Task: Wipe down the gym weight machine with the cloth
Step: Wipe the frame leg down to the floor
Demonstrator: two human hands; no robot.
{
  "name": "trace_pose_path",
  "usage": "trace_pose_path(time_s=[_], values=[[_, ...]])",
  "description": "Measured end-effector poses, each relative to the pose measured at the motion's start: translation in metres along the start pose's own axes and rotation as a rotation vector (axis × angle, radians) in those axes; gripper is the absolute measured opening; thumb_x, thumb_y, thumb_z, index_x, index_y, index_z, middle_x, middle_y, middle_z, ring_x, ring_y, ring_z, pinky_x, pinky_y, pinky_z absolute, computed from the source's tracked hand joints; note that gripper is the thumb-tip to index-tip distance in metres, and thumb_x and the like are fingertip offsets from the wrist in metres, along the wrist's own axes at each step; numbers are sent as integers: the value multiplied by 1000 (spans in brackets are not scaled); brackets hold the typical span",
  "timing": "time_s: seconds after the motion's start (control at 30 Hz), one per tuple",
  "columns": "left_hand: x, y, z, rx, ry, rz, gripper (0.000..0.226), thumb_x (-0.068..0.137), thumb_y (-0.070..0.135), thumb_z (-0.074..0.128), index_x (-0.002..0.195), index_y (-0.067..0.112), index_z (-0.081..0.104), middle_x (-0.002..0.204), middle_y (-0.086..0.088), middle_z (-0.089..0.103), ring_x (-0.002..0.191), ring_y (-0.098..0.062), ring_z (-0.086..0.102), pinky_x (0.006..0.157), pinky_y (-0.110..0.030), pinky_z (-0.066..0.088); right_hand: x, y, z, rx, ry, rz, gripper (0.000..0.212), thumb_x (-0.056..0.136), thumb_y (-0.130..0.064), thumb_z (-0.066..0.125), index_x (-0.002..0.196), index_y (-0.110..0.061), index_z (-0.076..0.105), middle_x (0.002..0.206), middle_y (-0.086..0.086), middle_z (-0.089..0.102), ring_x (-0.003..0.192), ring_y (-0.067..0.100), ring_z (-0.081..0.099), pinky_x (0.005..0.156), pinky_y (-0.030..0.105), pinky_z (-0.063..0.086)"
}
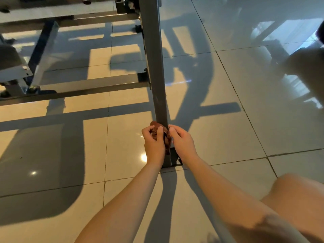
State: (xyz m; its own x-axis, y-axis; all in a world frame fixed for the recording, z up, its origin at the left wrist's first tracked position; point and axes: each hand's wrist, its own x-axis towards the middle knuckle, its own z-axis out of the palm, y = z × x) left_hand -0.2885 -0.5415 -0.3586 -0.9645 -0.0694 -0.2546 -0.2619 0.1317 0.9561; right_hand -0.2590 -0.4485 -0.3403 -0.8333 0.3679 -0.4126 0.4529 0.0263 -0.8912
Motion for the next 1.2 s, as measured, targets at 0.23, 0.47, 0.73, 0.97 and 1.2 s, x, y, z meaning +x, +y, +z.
trace_pose_path(time_s=[0.23,0.47,0.73,0.97,1.2], values=[[-15,-57,5,108,6,-67,21,102,21,59,102,31,41,97,1,68,82,-12,68,63,-16,50,4,8,-7,10,-51,22,34,108,-29,47,141,-32,57,110,-21,65,81,-8,63,63,5,49],[-13,-29,2,132,83,-13,19,98,26,64,112,21,52,96,11,67,87,-5,67,74,-24,53,0,7,-17,-46,-68,5,29,107,-29,46,126,-28,68,116,-16,68,103,-3,61,83,14,49],[-18,-68,8,170,73,-69,16,100,22,62,107,20,47,90,5,69,76,-11,68,62,-19,51,6,13,-15,-7,-95,38,31,107,-27,47,133,-28,63,117,-13,67,94,-8,62,68,7,49],[-29,-60,10,115,136,-120,18,96,27,68,105,19,53,95,6,69,88,-12,68,66,-15,48,0,11,-30,-53,-89,13,34,107,-32,48,138,-30,61,131,-14,63,117,3,56,82,4,43],[-1,-5,12,112,141,117,18,98,28,64,109,29,50,95,11,67,82,1,66,70,-22,56,7,-3,-30,4,-97,-17,31,108,-27,46,136,-25,60,119,-10,64,102,-1,60,69,8,54]])
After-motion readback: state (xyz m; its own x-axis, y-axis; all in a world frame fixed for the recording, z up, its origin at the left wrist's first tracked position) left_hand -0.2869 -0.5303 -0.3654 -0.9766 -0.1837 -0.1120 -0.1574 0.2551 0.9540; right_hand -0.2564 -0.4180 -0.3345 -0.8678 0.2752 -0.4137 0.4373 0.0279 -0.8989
